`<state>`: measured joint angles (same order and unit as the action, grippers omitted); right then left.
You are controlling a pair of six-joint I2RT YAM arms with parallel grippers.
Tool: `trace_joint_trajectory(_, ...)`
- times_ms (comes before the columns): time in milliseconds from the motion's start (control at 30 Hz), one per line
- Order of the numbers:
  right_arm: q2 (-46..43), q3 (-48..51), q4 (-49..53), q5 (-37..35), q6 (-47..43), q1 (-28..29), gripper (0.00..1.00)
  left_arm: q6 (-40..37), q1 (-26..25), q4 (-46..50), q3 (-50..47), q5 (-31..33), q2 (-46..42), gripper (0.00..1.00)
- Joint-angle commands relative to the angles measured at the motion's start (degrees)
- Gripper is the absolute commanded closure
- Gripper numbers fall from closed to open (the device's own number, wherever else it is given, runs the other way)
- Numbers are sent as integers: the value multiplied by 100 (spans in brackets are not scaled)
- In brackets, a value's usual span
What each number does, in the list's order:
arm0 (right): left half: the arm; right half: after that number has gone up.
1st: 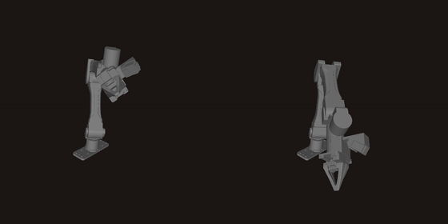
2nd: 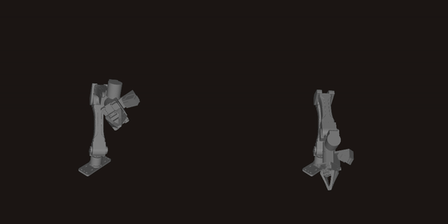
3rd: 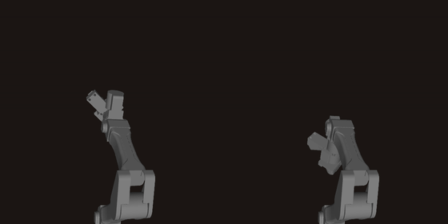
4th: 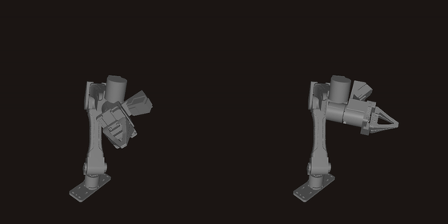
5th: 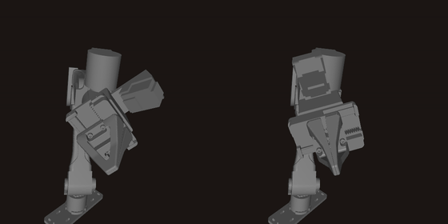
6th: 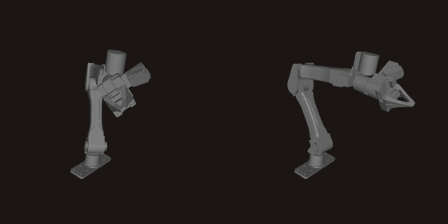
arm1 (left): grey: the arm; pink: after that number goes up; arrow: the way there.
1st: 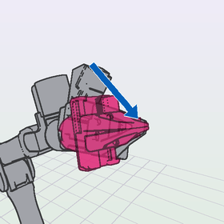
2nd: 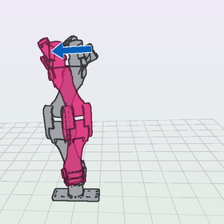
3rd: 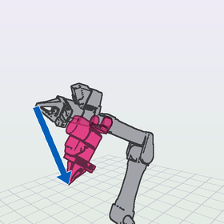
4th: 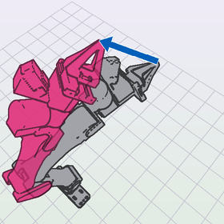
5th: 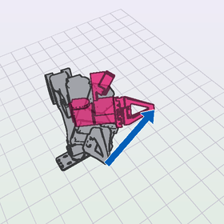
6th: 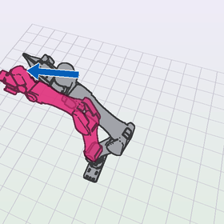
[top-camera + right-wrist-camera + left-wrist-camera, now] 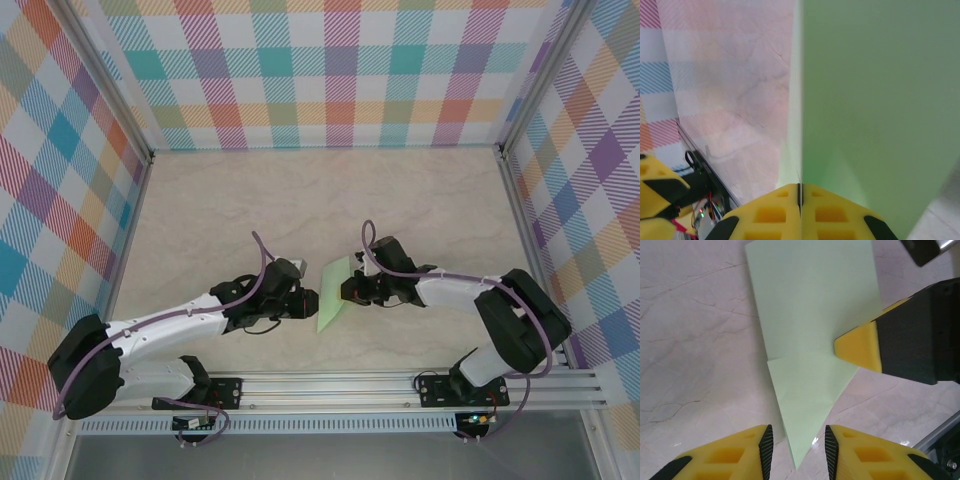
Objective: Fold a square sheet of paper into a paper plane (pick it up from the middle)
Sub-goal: Fourth fold the wing at the center of the table.
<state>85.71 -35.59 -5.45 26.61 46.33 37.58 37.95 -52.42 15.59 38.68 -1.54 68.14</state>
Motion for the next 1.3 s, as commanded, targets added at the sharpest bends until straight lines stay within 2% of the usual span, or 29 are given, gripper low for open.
trace_joint_trajectory(0, -178, 37, -445, -829, 956, 215, 96, -136, -49, 268, -71, 168, -130, 62)
trace_joint_trajectory(133, -165, 39, -518, -1541, 1588, 530, 95, -282, -49, 309, -71, 148, -142, 60)
trace_joint_trajectory(233, -37, -50, -525, -1818, 1771, 784, 95, -472, -49, 322, -71, 39, -133, 58)
trace_joint_trajectory(367, 44, -120, -524, -1845, 1779, 939, 94, -661, -49, 367, -71, -87, -24, 56)
trace_joint_trajectory(500, -274, -20, -411, -1879, 1680, 970, 93, -701, -57, 234, -95, -340, 53, 55)
trace_joint_trajectory(667, -763, 174, -359, -2001, 1657, 970, 91, -757, -84, 281, -25, -344, 119, 54)
trace_joint_trajectory(767, -943, 4, -67, -2175, 1429, 958, 91, -661, -93, 353, 17, -122, -3, 54)
trace_joint_trajectory(867, -1013, -314, 278, -2415, 1154, 904, 91, -500, -93, 529, 46, 355, -354, 53)
trace_joint_trajectory(1033, -871, -576, 281, -2509, 976, 733, 92, -360, -93, 903, -15, 1048, -1209, 46)
trace_joint_trajectory(1167, -549, -471, -54, -2395, 1290, 724, 92, -419, -85, 981, -101, 1122, -1475, 42)
trace_joint_trajectory(1267, -272, -271, -407, -2301, 1656, 750, 92, -553, -84, 934, -130, 982, -1314, 42)
